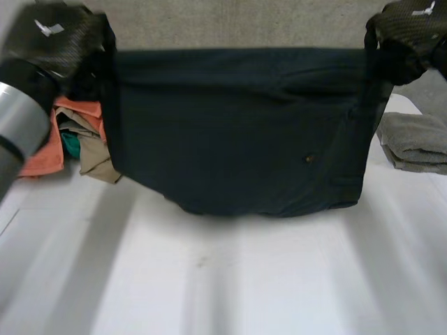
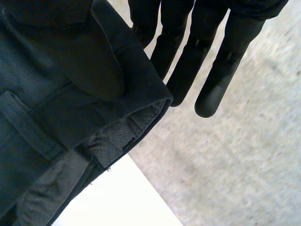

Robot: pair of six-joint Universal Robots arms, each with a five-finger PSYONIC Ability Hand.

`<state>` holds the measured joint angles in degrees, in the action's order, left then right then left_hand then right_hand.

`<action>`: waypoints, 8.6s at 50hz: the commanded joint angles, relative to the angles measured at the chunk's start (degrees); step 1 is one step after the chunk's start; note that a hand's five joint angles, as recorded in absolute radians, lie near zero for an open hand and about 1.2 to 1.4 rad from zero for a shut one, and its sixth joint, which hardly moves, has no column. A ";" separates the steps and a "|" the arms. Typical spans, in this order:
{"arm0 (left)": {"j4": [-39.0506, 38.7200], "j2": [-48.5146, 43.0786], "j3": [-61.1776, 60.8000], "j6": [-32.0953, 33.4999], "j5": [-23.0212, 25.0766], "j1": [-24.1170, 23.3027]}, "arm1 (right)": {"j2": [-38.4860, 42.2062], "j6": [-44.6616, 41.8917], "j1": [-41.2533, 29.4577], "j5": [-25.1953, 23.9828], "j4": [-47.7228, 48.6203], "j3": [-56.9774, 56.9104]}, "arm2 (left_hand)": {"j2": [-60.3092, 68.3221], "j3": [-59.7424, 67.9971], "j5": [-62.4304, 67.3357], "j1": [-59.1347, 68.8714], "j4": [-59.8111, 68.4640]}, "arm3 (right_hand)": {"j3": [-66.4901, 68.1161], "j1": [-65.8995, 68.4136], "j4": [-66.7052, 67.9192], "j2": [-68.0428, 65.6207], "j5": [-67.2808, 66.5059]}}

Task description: Fold the laundry.

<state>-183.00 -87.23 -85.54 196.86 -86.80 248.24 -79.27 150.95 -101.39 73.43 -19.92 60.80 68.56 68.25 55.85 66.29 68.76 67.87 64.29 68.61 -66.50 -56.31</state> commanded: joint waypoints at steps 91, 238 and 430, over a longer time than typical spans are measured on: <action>-12.55 -19.99 1.69 1.25 -11.20 -14.19 | 28.55 25.27 -8.74 12.26 40.84 27.09 | 11.44 11.75 14.15 13.71 11.24 | -14.93 -11.36 -15.68 13.56 13.37; 13.81 -9.18 -21.32 -6.31 -5.58 -14.54 | -1.33 -4.44 -2.85 -1.80 16.84 42.99 | -49.76 -49.46 -47.05 -47.50 -49.97 | 12.13 15.71 11.39 -13.50 -13.69; 8.89 -46.72 17.87 -3.41 -24.65 -23.86 | 33.39 3.56 -8.30 -4.71 11.22 8.19 | -56.50 -56.19 -53.79 -54.23 -56.70 | -57.87 -54.29 -58.61 56.50 56.31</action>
<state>-174.83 -136.31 -65.92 193.01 -111.75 224.35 -46.97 156.52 -109.04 65.93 -9.25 69.28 11.69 12.33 2.72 10.56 11.66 11.88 10.23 12.24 -11.52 -2.85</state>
